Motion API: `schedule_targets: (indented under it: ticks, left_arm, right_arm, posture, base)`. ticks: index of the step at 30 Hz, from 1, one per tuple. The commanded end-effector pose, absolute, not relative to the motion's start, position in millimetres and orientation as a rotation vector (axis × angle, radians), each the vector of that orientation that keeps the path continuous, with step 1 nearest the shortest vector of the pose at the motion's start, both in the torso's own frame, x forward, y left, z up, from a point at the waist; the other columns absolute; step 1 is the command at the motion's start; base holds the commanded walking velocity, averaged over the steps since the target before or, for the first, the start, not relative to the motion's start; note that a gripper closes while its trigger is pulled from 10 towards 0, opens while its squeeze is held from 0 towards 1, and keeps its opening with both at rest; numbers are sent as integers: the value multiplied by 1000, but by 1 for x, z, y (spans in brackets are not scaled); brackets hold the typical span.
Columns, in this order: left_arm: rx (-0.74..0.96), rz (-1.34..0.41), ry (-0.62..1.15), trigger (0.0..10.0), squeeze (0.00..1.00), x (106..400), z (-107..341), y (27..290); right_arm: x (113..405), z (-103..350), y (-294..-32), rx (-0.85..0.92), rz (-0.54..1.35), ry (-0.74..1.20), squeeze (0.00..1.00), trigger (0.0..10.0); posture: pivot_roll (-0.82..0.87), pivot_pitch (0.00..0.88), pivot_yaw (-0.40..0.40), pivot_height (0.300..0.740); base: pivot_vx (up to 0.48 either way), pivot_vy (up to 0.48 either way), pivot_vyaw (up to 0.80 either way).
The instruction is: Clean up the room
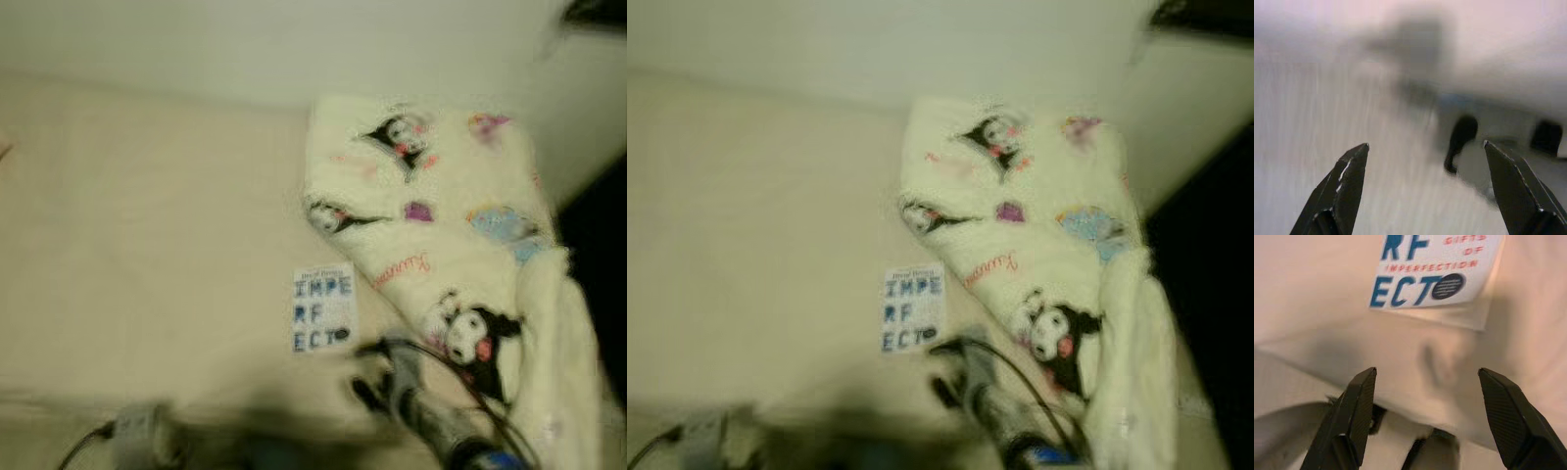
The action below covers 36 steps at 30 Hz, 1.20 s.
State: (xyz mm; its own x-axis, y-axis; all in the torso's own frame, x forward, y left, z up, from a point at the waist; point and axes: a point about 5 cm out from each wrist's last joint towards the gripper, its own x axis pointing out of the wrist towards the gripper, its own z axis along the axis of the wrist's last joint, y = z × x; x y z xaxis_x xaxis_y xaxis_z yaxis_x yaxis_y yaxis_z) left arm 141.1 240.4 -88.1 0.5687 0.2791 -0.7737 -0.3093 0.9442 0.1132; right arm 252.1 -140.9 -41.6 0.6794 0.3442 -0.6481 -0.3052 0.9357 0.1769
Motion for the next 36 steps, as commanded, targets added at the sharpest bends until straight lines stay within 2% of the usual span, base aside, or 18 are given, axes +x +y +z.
schedule_targets:
  ticks: [1, 20, 25, 29, 36]
  left_arm:
    - [-55, 353, 913, 10000, 0, 137, -91, 235]
    - [-25, 377, 997, 10000, 0, 119, -97, 239]
    - [-22, 381, 1003, 10000, 0, 117, -97, 240]
    - [-21, 382, 1004, 10000, 0, 117, -97, 241]
    - [-9, 374, 1008, 10000, 0, 118, -97, 241]
  right_arm:
    - [238, -52, -152, 54, 331, 804, 0, 10000]
    - [231, -57, -167, 65, 227, 841, 0, 10000]
    - [241, -50, -176, 164, 134, 797, 0, 10000]
    - [243, -49, -177, 177, 125, 792, 0, 10000]
    - [250, -44, -177, 176, 124, 775, 0, 10000]
  posture:
    - [-38, 73, 17, 740]
    - [-35, 79, 22, 740]
    - [-35, 84, 28, 740]
    - [-35, 84, 28, 740]
    - [-30, 87, 26, 740]
  base:
    - [0, 0, 0]
    - [0, 0, 0]
    - [0, 0, 0]
    - [0, 0, 0]
    - [-311, 0, 0]
